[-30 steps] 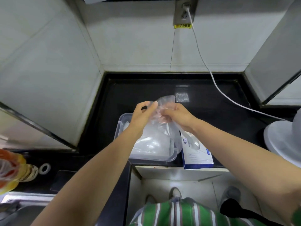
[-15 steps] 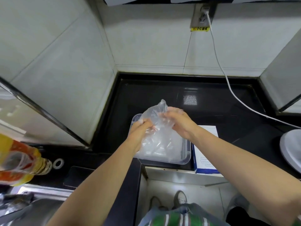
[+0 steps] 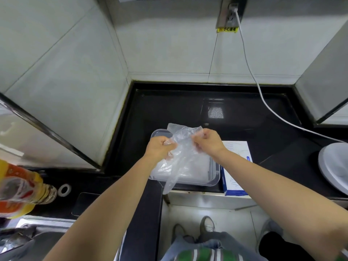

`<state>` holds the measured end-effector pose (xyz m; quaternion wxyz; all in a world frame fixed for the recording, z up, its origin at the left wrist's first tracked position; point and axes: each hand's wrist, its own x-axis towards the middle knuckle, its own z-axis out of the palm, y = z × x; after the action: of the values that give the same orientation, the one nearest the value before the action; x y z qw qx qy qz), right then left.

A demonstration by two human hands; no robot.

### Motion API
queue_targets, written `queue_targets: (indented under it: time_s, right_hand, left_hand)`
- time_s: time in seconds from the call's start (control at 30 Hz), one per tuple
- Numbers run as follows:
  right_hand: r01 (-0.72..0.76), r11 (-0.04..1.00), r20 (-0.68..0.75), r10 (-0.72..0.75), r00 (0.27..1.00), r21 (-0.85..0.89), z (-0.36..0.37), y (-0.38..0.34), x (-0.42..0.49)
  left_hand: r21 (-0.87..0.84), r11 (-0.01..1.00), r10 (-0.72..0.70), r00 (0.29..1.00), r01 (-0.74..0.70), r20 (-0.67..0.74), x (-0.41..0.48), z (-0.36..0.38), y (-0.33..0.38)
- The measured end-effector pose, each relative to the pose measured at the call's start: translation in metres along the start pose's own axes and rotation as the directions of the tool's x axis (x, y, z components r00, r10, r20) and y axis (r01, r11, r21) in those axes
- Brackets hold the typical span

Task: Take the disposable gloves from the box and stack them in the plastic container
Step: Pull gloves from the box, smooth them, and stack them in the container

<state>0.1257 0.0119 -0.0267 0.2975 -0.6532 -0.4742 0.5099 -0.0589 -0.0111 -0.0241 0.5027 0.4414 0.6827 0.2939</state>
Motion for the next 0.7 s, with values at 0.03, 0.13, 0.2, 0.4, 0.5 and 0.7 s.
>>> queue_targets:
  time_s: [0.03,0.13,0.2,0.4,0.5,0.7]
  right_hand:
    - [0.003,1.0,-0.053,-0.004,0.999,-0.018,0.0,0.001,-0.001]
    - [0.002,0.996,-0.156,-0.017,0.988,-0.094,-0.002,0.006,-0.004]
    - [0.0,0.985,-0.158,-0.027,0.987,-0.171,-0.004,0.012,-0.006]
    - [0.054,0.929,-0.121,-0.105,0.987,-0.367,0.009,0.022,-0.019]
    - [0.075,0.912,-0.097,-0.124,0.988,-0.404,0.016,0.023,-0.021]
    - [0.108,0.825,-0.019,-0.142,0.99,-0.555,0.014,0.028,-0.017]
  left_hand:
    - [0.039,0.999,0.009,1.0,-0.008,-0.008,0.0,0.0,0.0]
    - [0.215,0.975,0.069,0.993,-0.048,-0.091,0.0,-0.005,-0.002]
    - [0.413,0.909,0.158,0.961,-0.053,-0.226,-0.001,-0.012,-0.004]
    - [0.722,0.63,0.674,0.662,-0.285,-0.327,-0.016,-0.002,0.004]
    - [0.747,0.509,0.668,0.744,-0.427,-0.031,-0.021,0.02,0.01]
    - [0.838,0.51,0.017,0.976,-0.194,0.215,-0.003,0.037,-0.027]
